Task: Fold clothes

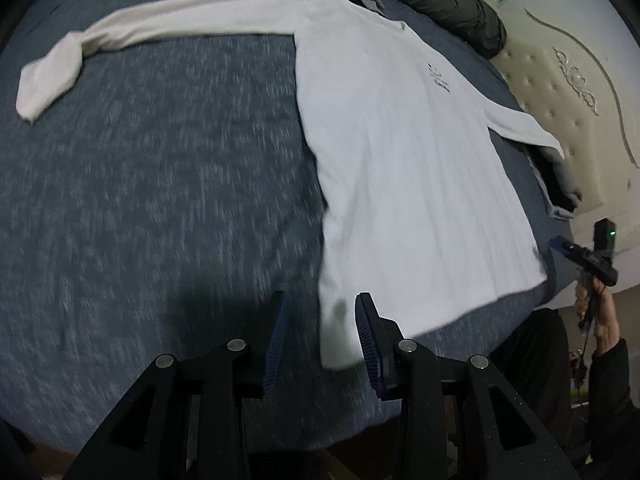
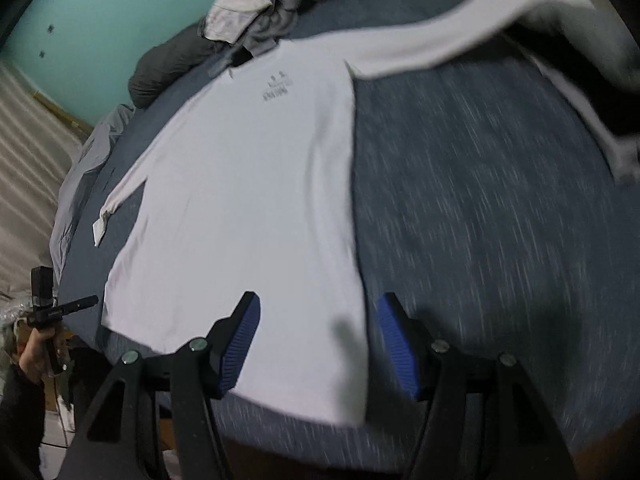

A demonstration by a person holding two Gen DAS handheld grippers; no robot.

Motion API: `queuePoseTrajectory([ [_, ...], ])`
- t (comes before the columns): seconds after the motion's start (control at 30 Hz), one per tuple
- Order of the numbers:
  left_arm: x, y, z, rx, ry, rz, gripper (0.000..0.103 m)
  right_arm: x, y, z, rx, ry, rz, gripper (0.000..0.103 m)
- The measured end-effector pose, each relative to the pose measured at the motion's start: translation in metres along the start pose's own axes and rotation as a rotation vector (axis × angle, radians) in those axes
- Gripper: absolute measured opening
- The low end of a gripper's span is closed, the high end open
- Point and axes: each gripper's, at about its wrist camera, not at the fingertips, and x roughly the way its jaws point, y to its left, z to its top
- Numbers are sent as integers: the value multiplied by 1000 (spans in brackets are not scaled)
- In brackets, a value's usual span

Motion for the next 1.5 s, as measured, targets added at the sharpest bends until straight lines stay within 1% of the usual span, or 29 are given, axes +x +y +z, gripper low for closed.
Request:
queuePoseTrajectory([
  [0.07,0,-2,-6,6,7,-3,38,5,-6,-12,20,27,1,62],
  [0.27,7,-8,-18,26,24,20,38,10,-7,-21,19,58,-1,62],
  [0.4,10,-11,-19,27,8,19,37,14,-7,-27,19,78,-2,62],
  [0.43,11,-13,-18,33,6,20,37,15,-7,-29,19,84,-2,59],
  [0.47,12,-14,-18,39,7,29,37,16,-7,-30,19,89,-3,52],
  [0.5,14,-14,-17,40,11,35,37,17,-8,-32,18,94,-3,48],
  [0.53,16,-14,-17,40,15,41,31,18,-7,-33,12,97,-3,44],
  [0.57,18,-15,-16,41,19,47,25,19,-7,-34,6,100,-3,42],
  [0.6,20,-16,-16,40,23,50,11,20,-7,-35,0,103,-3,40],
  [0.63,22,-17,-15,40,28,53,4,21,-7,-36,-6,106,-3,27],
  [0.67,22,-19,-14,48,32,49,4,22,-7,-37,-13,109,-3,14],
  [0.73,21,-24,-14,63,38,39,4,24,-7,-39,-23,114,-2,10],
  [0.77,18,-27,-13,72,37,35,4,22,-8,-39,-17,110,3,6],
  [0.8,15,-31,-14,82,34,32,3,18,-8,-39,-23,100,2,5],
  [0.87,6,-35,-15,95,16,29,3,10,-7,-38,-35,80,0,4],
  [1.03,-13,-41,-14,123,9,27,3,-25,-3,-33,-68,28,11,4],
  [1.2,-26,-45,-19,133,25,-3,3,-52,0,-34,-102,27,13,4],
  [1.3,-22,-49,-22,147,37,-5,3,-47,-10,-36,-89,39,-12,4],
  [1.4,-13,-51,-25,154,64,3,3,-41,-18,-43,-61,48,-13,3],
  [1.5,-7,-45,-27,148,79,10,3,-31,-18,-53,-79,73,-31,3],
])
